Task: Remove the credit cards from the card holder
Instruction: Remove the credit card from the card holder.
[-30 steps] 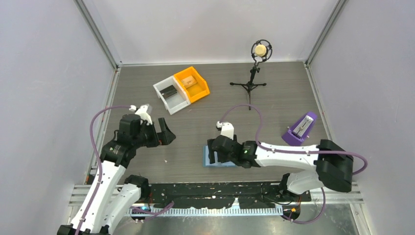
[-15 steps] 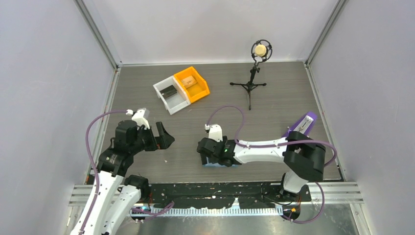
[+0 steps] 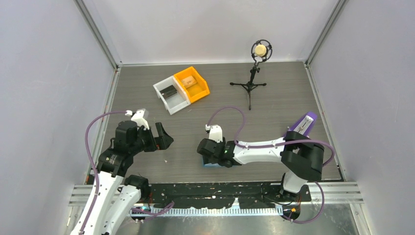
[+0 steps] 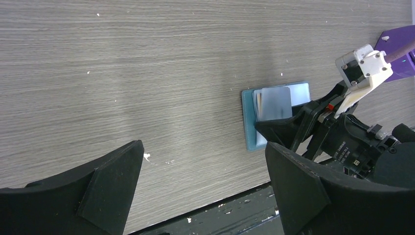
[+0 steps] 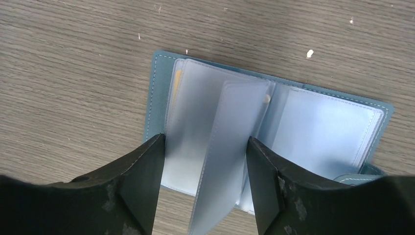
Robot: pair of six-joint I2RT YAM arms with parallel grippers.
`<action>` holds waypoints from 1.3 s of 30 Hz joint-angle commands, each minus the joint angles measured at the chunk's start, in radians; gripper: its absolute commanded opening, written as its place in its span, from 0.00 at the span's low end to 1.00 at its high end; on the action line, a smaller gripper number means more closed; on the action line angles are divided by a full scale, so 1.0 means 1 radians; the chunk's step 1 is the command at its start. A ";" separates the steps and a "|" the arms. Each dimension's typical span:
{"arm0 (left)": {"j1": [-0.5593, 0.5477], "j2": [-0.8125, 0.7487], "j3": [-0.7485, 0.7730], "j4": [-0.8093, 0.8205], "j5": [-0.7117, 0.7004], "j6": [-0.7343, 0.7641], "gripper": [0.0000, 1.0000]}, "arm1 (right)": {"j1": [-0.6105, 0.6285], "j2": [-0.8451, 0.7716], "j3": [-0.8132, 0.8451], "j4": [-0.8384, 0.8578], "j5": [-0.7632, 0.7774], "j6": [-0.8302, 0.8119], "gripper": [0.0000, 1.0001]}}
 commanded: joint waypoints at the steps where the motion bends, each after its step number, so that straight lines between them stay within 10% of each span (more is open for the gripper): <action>1: -0.003 -0.001 0.040 0.001 0.003 0.023 1.00 | 0.003 -0.041 -0.041 0.048 -0.016 0.021 0.42; 27: -0.002 0.074 -0.004 0.108 0.252 -0.029 0.92 | 0.003 -0.149 -0.065 0.073 -0.057 0.021 0.71; 39: -0.003 0.106 -0.065 0.185 0.312 -0.079 0.84 | -0.001 -0.245 -0.115 0.012 0.040 -0.008 0.60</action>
